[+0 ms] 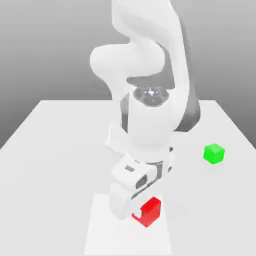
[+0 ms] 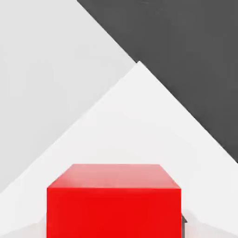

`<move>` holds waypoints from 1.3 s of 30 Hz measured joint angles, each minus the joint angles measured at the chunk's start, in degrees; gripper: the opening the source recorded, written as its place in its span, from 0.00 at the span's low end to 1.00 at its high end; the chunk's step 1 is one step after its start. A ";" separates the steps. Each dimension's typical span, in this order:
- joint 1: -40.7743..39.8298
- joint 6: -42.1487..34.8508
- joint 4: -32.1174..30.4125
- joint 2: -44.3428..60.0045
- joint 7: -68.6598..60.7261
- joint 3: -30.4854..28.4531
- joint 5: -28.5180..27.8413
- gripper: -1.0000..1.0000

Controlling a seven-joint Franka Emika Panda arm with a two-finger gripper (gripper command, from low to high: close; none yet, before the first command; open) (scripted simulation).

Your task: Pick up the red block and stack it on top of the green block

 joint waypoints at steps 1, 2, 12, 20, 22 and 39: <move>1.44 -0.50 -0.47 -1.02 -0.69 1.14 1.12 0.00; 2.97 -0.93 -0.94 -1.95 -1.42 2.42 2.33 0.00; 18.57 -3.69 -5.91 -10.69 -6.84 9.51 11.75 0.00; 28.14 -5.01 -10.19 -16.87 -7.60 16.97 14.22 0.00; 30.41 -5.19 -11.31 -18.18 -7.45 18.98 14.34 0.00; 34.28 2.29 -16.05 -14.32 -0.09 31.38 4.87 0.00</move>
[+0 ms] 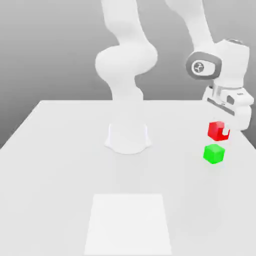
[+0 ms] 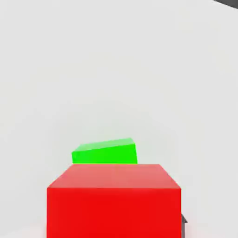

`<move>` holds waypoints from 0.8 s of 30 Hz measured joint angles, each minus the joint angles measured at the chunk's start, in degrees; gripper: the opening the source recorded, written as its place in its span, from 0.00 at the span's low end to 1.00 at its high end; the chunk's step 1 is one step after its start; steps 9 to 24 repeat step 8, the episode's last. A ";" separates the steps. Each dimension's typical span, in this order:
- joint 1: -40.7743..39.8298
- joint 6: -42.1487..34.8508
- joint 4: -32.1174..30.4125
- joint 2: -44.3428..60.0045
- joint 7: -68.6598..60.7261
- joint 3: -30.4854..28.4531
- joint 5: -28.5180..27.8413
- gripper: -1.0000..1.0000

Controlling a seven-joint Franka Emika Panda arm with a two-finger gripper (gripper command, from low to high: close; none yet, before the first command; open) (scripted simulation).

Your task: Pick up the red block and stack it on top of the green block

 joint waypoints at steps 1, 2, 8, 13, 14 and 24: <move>-0.55 1.22 0.01 1.27 0.82 0.25 -1.18 0.00; -1.05 2.49 0.00 2.58 1.70 0.44 -2.47 0.00; -3.76 8.86 -0.20 9.31 7.17 0.00 -10.41 1.00; -3.76 8.86 -0.20 9.31 7.17 0.00 -10.41 1.00; -3.76 8.86 -0.20 9.31 7.17 0.00 -10.41 1.00; -3.76 8.86 -0.20 9.31 7.17 0.00 -10.41 1.00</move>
